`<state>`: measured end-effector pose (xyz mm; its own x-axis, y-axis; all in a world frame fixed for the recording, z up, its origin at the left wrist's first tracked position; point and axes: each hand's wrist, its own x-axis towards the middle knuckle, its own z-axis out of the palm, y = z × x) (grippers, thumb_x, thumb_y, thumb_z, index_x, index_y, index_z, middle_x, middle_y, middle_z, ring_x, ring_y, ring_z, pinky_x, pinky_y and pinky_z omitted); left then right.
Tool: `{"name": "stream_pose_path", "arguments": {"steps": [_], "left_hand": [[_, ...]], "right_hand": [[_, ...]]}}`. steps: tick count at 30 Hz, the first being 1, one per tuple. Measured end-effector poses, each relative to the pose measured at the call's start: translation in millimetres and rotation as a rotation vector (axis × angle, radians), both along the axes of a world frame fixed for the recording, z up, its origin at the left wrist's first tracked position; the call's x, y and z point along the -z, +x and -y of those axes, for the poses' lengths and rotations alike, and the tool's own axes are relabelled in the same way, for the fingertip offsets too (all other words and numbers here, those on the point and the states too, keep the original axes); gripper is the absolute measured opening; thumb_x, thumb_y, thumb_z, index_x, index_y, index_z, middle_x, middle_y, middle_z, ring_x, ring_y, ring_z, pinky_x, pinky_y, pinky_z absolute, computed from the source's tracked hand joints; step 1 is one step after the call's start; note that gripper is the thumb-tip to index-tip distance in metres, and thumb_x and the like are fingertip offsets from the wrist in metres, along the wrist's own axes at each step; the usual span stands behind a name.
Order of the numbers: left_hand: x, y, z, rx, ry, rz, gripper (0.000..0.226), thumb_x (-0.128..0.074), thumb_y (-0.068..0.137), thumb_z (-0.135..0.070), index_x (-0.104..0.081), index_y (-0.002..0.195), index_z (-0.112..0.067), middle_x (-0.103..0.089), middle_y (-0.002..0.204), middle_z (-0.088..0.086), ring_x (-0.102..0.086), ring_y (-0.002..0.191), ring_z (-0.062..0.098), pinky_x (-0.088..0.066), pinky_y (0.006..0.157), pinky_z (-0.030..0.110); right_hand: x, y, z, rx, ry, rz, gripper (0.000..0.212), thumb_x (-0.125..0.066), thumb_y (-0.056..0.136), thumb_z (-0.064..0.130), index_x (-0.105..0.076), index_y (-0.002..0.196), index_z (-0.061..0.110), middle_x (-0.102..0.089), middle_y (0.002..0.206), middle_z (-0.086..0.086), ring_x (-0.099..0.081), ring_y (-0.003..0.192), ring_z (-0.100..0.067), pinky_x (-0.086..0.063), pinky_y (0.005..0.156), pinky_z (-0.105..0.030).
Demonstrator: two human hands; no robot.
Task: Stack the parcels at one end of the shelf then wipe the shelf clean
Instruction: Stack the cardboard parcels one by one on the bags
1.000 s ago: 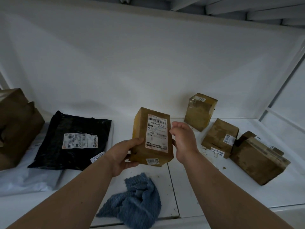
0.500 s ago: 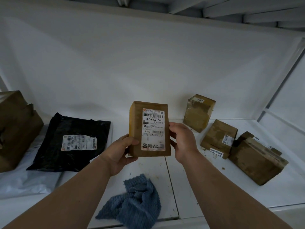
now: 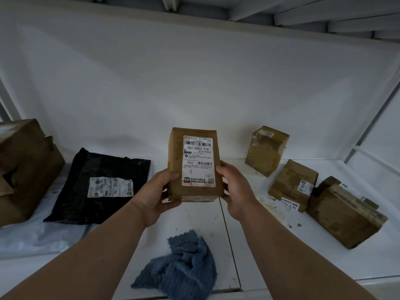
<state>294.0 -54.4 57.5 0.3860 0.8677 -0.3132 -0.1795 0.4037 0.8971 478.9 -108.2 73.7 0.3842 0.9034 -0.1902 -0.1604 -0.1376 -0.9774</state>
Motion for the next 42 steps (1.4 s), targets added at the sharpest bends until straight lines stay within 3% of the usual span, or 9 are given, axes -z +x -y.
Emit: {"name": "stream_pose_path", "arguments": {"steps": [3, 7, 12, 18, 24, 30, 36, 39, 42], "left_hand": [[2, -7, -4, -0.024, -0.028, -0.019, 0.040, -0.062, 0.087, -0.032, -0.057, 0.125, -0.019, -0.063, 0.119, 0.010, -0.061, 0.105, 0.028, -0.056, 0.074, 0.038], [5, -22, -10, -0.051, -0.015, -0.066, 0.044, -0.063, 0.085, -0.040, -0.055, 0.125, -0.023, -0.063, 0.120, 0.009, -0.062, 0.105, 0.027, -0.055, 0.072, 0.036], [2, -50, -20, -0.128, 0.028, -0.137, 0.048, -0.062, 0.081, -0.051, -0.056, 0.122, -0.026, -0.066, 0.116, 0.003, -0.064, 0.104, 0.024, -0.054, 0.076, 0.036], [-9, -100, -29, -0.255, 0.050, -0.248, 0.044, -0.057, 0.083, -0.058, -0.063, 0.113, -0.026, -0.070, 0.107, 0.002, -0.064, 0.099, 0.020, -0.053, 0.075, 0.034], [-11, -157, -41, -0.386, 0.099, -0.288, 0.040, -0.060, 0.085, -0.053, -0.060, 0.115, -0.026, -0.070, 0.105, 0.002, -0.066, 0.097, 0.021, -0.051, 0.096, 0.042], [-15, -207, -46, -0.524, 0.143, -0.326, 0.046, -0.058, 0.087, -0.051, -0.061, 0.118, -0.019, -0.070, 0.103, 0.004, -0.067, 0.092, 0.021, -0.055, 0.084, 0.037], [-4, -231, -43, -0.759, 0.241, -0.590, 0.038, -0.049, 0.092, -0.045, -0.060, 0.113, -0.016, -0.063, 0.105, 0.008, -0.060, 0.090, 0.025, -0.049, 0.080, 0.036], [8, -238, -47, -0.870, 0.136, -0.590, 0.041, -0.056, 0.078, -0.043, -0.060, 0.108, -0.015, -0.058, 0.112, 0.014, -0.060, 0.089, 0.030, -0.054, 0.083, 0.044], [14, -242, -50, -0.994, 0.011, -0.466, 0.033, -0.067, 0.077, -0.032, -0.061, 0.103, -0.014, -0.059, 0.111, 0.015, -0.059, 0.087, 0.030, -0.052, 0.072, 0.037]], "right_hand": [[-1, -8, -1, -0.132, -0.021, -0.032, 0.023, -0.057, 0.093, 0.030, -0.063, 0.112, 0.041, -0.075, 0.099, 0.011, -0.065, 0.104, -0.015, -0.049, 0.099, -0.044], [2, -27, -9, -0.208, -0.090, -0.017, 0.031, -0.060, 0.090, 0.038, -0.056, 0.118, 0.051, -0.069, 0.109, 0.012, -0.060, 0.107, -0.016, -0.037, 0.104, -0.050], [7, -56, -24, -0.272, -0.104, -0.042, 0.047, -0.061, 0.091, 0.041, -0.045, 0.135, 0.048, -0.064, 0.116, 0.011, -0.058, 0.110, -0.018, -0.037, 0.107, -0.056], [10, -107, -49, -0.357, -0.104, -0.053, 0.053, -0.063, 0.089, 0.044, -0.042, 0.138, 0.049, -0.066, 0.113, 0.010, -0.061, 0.107, -0.020, -0.043, 0.102, -0.054], [7, -171, -74, -0.447, -0.107, -0.050, 0.039, -0.061, 0.089, 0.046, -0.051, 0.125, 0.054, -0.067, 0.115, 0.009, -0.064, 0.106, -0.021, -0.047, 0.099, -0.054], [4, -226, -97, -0.491, -0.108, -0.045, 0.036, -0.058, 0.090, 0.046, -0.051, 0.124, 0.054, -0.065, 0.115, 0.012, -0.063, 0.106, -0.020, -0.046, 0.100, -0.053], [17, -269, -115, -0.530, -0.139, -0.011, 0.044, -0.059, 0.086, 0.058, -0.049, 0.128, 0.053, -0.065, 0.120, 0.013, -0.062, 0.109, -0.018, -0.045, 0.100, -0.052], [29, -283, -117, -0.552, -0.187, 0.025, 0.047, -0.057, 0.087, 0.059, -0.050, 0.131, 0.047, -0.065, 0.120, 0.011, -0.060, 0.109, -0.015, -0.044, 0.099, -0.046], [36, -285, -116, -0.542, -0.210, 0.017, 0.042, -0.056, 0.090, 0.056, -0.054, 0.129, 0.039, -0.066, 0.115, 0.009, -0.061, 0.106, -0.015, -0.044, 0.096, -0.042]]}}
